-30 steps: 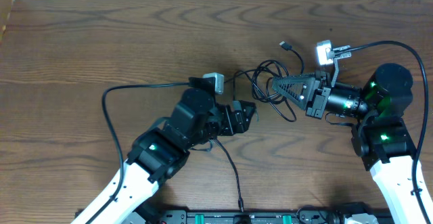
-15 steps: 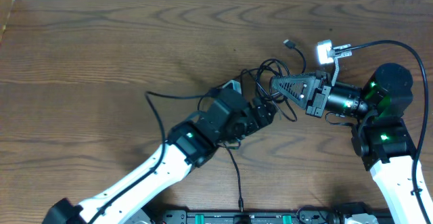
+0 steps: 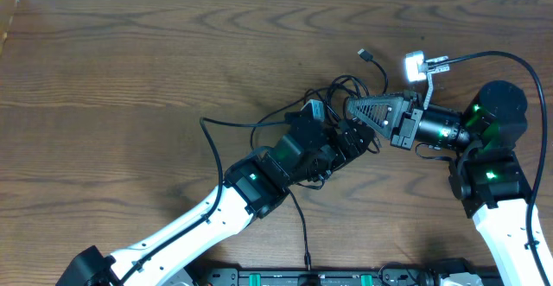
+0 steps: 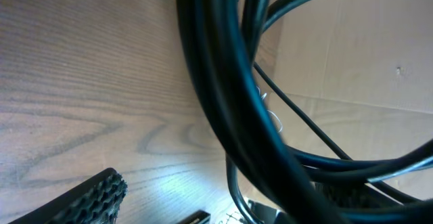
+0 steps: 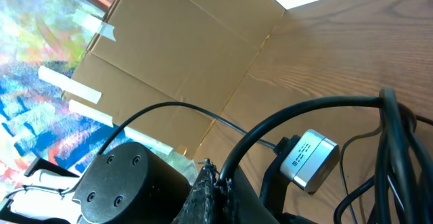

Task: Untangle cables

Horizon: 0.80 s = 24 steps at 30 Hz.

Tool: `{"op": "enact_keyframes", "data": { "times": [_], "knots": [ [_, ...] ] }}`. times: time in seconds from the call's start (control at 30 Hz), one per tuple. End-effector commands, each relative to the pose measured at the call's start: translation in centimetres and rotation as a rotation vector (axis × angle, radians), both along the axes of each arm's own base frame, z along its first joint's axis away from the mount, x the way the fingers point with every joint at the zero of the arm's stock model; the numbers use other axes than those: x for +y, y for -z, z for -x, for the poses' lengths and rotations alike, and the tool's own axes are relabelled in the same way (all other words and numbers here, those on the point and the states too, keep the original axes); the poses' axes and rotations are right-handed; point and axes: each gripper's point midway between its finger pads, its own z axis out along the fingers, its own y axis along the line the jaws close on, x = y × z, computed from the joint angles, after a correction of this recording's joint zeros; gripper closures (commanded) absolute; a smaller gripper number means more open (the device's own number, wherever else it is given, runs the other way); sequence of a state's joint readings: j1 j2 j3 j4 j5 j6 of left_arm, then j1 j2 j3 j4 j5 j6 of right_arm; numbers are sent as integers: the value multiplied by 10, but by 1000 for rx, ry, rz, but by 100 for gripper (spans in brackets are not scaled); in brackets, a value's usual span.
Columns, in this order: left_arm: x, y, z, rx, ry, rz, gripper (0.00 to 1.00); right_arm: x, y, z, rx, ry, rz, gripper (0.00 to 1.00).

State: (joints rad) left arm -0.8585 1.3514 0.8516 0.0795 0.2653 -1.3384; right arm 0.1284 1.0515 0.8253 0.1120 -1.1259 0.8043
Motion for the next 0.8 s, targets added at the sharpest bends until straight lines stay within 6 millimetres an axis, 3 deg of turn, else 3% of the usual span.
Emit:
{"op": "enact_keyframes", "data": {
  "times": [0.0, 0.17, 0.2, 0.33, 0.4, 0.57, 0.77],
  "knots": [
    [-10, 16, 4, -17, 13, -53, 15, -2, -9, -1, -23, 14, -7, 99],
    [-20, 63, 12, 12, 37, -172, 30, -2, -16, -3, -30, 25, -27, 98],
    [-19, 82, 9, 6, 45, -226, 36, -2, -22, -3, -48, 25, -41, 99],
    [-6, 119, 10, -44, 117, -397, 39, -10, -43, -7, -160, 51, -67, 98],
    [1, 127, 13, -49, 144, -451, 40, -21, -50, -14, -177, 94, -74, 98],
    [11, 136, 20, -34, 175, -510, 58, -59, -63, -31, -205, 217, -67, 98],
    [26, 148, 29, -13, 212, -596, 62, -108, -77, -46, -247, 377, -48, 98]
  ]
}}
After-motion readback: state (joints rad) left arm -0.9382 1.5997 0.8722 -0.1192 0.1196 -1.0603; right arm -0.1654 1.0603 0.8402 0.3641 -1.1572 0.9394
